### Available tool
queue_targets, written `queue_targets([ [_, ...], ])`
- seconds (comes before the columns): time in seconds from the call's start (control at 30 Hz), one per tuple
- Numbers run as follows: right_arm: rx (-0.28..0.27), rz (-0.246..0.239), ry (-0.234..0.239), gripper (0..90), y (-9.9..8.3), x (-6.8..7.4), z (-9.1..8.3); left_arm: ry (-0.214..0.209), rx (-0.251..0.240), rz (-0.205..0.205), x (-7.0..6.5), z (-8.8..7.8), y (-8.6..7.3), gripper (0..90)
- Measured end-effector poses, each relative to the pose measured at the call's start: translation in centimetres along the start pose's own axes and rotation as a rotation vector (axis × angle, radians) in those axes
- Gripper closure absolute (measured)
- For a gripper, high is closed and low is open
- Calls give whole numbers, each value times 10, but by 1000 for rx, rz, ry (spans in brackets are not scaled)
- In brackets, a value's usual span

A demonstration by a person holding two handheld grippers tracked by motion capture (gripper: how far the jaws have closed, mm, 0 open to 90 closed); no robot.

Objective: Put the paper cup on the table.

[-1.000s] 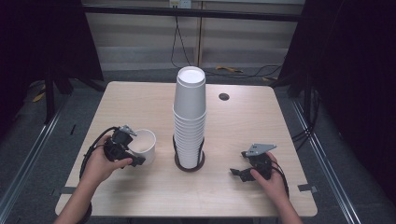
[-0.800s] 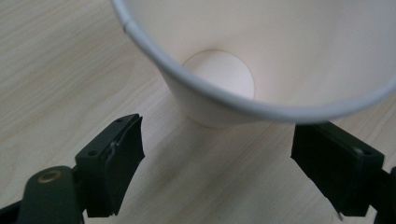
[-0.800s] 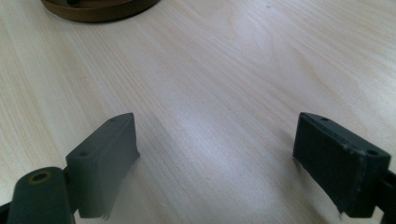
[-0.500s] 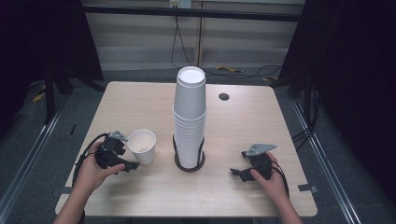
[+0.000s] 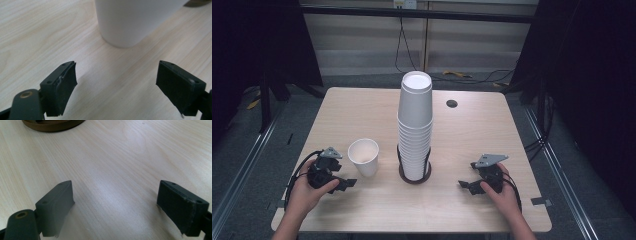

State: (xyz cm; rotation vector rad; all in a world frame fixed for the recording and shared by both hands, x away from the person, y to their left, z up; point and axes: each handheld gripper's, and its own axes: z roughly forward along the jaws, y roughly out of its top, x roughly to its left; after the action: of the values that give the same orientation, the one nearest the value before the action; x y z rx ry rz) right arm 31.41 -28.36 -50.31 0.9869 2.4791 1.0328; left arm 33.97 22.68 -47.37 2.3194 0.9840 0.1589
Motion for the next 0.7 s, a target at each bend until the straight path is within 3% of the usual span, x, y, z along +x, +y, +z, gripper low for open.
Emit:
queue_targets([
  [0.33,1,1,1,132,0,0,0,27,-2,40,-4,4,-22,165],
  [0.5,1,0,0,132,0,0,0,34,-16,35,0,7,-32,162],
  [0.57,1,-1,0,132,0,0,0,25,-35,37,2,8,-35,158],
  [0.7,1,-1,0,132,0,0,0,50,-77,52,5,9,-40,156],
])
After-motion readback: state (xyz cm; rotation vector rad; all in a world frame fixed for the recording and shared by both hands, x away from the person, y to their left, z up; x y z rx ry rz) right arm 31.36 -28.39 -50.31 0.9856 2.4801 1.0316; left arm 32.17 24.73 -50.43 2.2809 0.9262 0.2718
